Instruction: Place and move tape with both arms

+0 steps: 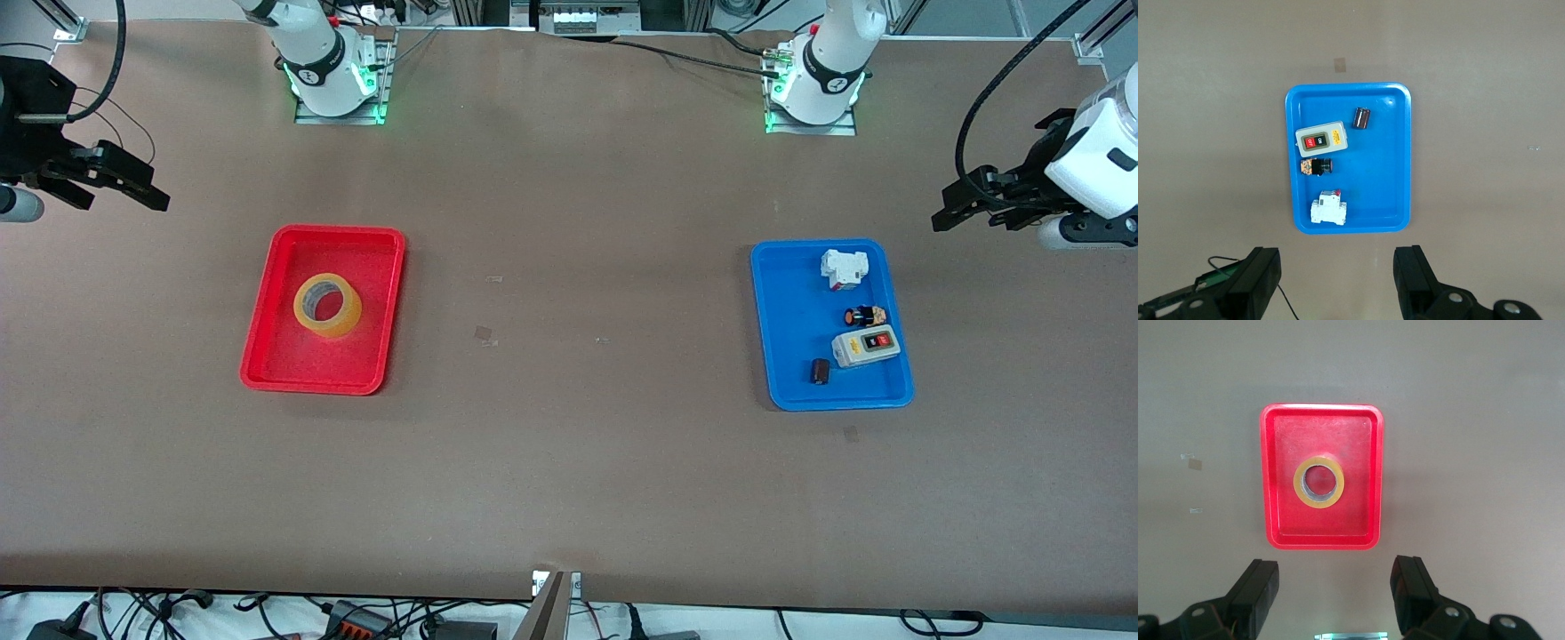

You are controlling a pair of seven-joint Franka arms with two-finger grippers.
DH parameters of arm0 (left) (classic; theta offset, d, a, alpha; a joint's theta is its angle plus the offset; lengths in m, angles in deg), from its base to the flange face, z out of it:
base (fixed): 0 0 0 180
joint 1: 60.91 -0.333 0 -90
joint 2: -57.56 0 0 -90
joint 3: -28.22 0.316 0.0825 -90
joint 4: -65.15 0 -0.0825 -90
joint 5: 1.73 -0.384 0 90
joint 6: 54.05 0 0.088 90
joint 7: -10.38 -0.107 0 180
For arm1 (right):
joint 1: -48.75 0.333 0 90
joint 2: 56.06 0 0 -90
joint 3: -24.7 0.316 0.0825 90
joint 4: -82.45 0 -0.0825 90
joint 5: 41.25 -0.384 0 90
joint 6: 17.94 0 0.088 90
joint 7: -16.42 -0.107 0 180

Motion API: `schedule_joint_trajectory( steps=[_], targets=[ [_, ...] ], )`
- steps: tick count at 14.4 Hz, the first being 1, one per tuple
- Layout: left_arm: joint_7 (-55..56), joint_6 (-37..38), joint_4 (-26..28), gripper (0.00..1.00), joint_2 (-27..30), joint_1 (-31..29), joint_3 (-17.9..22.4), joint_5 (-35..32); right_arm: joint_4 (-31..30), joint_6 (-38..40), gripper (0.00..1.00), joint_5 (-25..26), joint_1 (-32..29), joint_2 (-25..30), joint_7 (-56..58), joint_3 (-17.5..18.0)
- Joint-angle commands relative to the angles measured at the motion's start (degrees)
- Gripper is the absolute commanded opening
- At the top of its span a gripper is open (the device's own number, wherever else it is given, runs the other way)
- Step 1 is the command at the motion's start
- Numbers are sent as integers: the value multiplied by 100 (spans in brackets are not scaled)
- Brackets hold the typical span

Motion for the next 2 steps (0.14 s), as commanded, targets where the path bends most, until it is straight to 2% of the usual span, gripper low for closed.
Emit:
schedule_joint_trajectory(
  steps=[1, 2],
  targets=[
    [-64, 18, 1, 100, 49, -38, -53, 10, 96, 97, 99, -39, 7, -19, 77, 8],
    [-64, 18, 1, 100, 49, -38, -53, 10, 96, 88, 98, -39, 7, -19, 51, 8]
  ],
)
